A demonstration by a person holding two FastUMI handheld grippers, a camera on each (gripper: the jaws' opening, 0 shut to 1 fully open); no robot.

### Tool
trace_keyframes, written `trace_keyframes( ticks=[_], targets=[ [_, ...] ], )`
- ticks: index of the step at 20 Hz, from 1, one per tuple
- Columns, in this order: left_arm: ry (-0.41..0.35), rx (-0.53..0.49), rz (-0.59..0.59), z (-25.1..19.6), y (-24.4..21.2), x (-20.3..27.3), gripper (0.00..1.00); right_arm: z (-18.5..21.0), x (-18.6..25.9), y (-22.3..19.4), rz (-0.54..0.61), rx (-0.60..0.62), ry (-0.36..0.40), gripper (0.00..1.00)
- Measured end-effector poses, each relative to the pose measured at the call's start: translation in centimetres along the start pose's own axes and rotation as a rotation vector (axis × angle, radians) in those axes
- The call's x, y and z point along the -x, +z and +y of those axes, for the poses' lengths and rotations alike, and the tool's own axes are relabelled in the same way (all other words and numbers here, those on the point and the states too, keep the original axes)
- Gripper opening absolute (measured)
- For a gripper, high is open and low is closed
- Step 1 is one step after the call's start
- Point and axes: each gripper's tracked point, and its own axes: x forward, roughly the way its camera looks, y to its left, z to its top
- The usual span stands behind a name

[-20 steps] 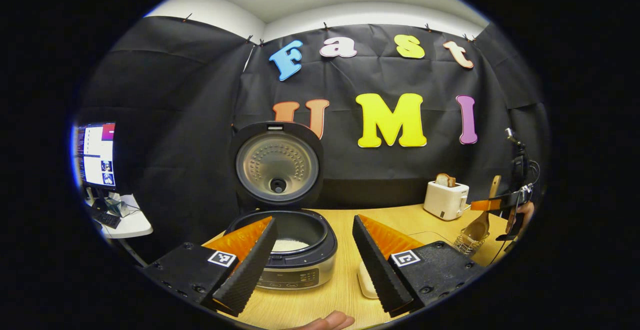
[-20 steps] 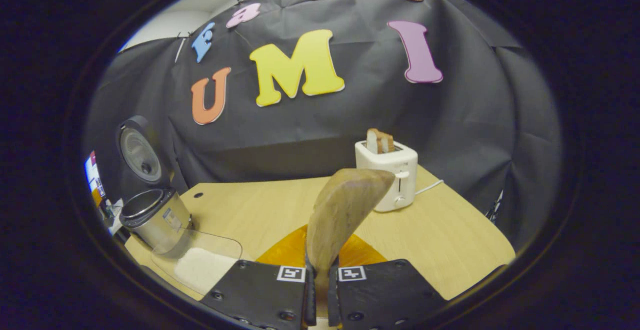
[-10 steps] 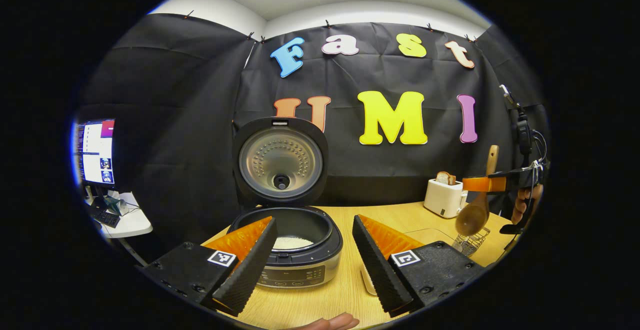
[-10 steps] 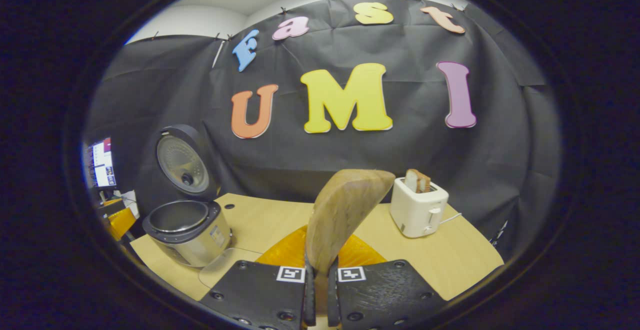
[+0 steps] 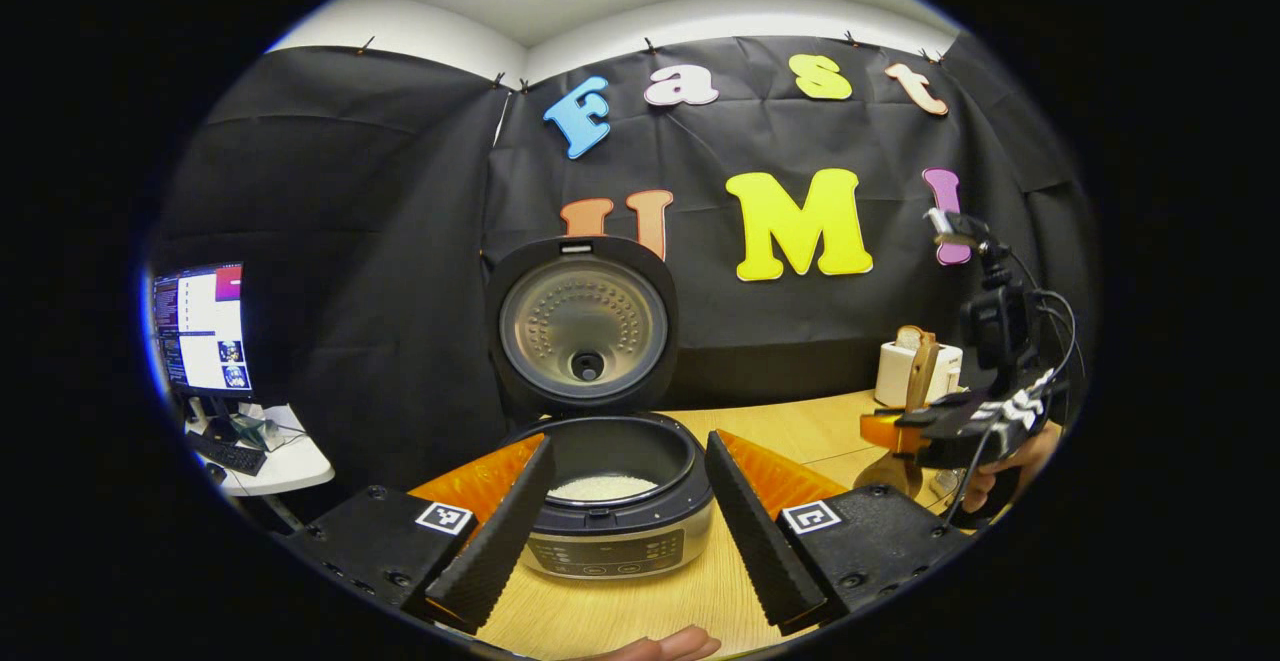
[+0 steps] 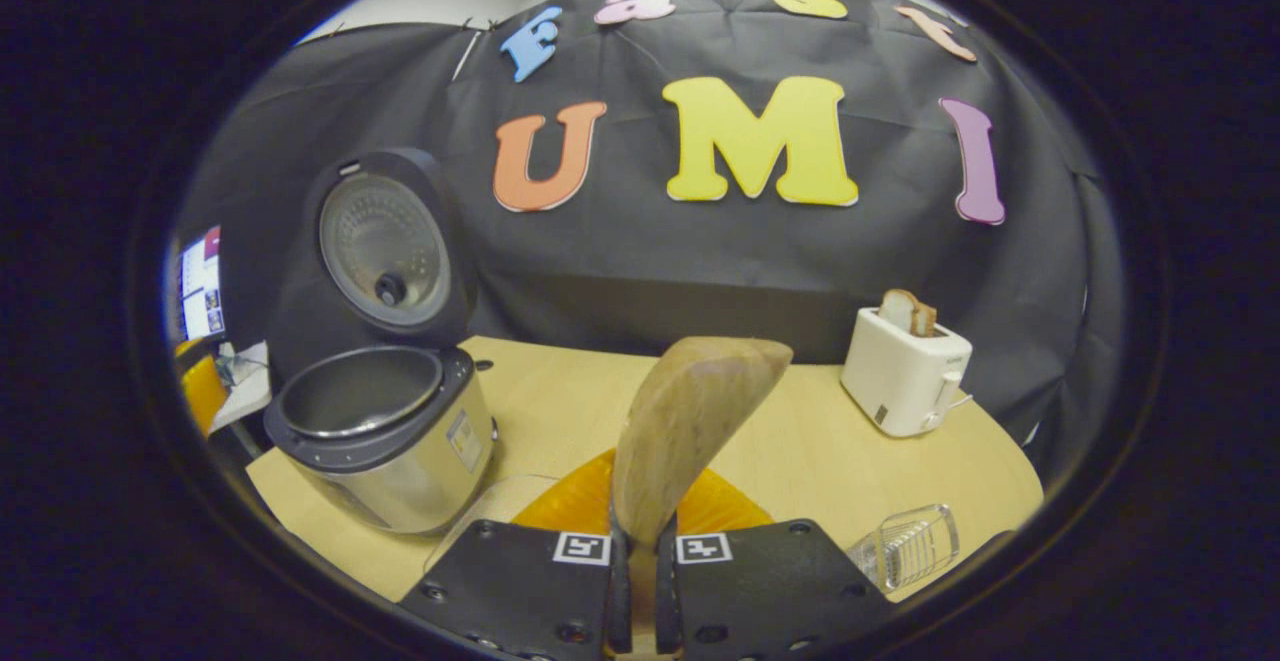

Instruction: Close the left gripper, press the button to open the rice cooker; take a wooden spoon from the chopstick holder with the right hand, scoop a spoonful of rice and pour it into the rice cooker, then put the wooden spoon back into the chopstick holder.

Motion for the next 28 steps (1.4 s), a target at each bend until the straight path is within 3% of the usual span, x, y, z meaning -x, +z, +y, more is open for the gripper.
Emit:
trace_keyframes(
  ticks=[3, 8, 15, 20, 25, 28],
  targets=[
    [0.002, -0.008, 0.006, 0.1, -0.2, -0.3, 0.96, -0.5, -0.8, -2.2, 0.064, -0.011, -0.014, 0.1],
    [0.001, -0.009, 0.022, -0.1, -0.6, -0.5, 0.96, -2.5, -1.2, -3.2, 0.082, 0.034, -0.113, 0.09],
    [-0.01, 0.005, 0.045, -0.3, -1.5, -1.2, 0.96, 2.1, -1.3, -4.8, 0.145, 0.02, -0.056, 0.09],
    [-0.031, 0.045, 0.073, -0.8, -2.3, -1.9, 0.96, 3.5, -1.2, -4.8, 0.147, -0.017, -0.057, 0.1],
    [-0.045, 0.063, 0.08, -1.0, -2.5, -2.1, 0.96, 4.2, -1.1, -4.8, 0.146, -0.118, -0.025, 0.09],
    [-0.052, 0.074, 0.076, -1.1, -2.3, -1.9, 0.96, 4.9, -1.1, -5.0, 0.142, -0.243, 0.06, 0.09]
  ],
)
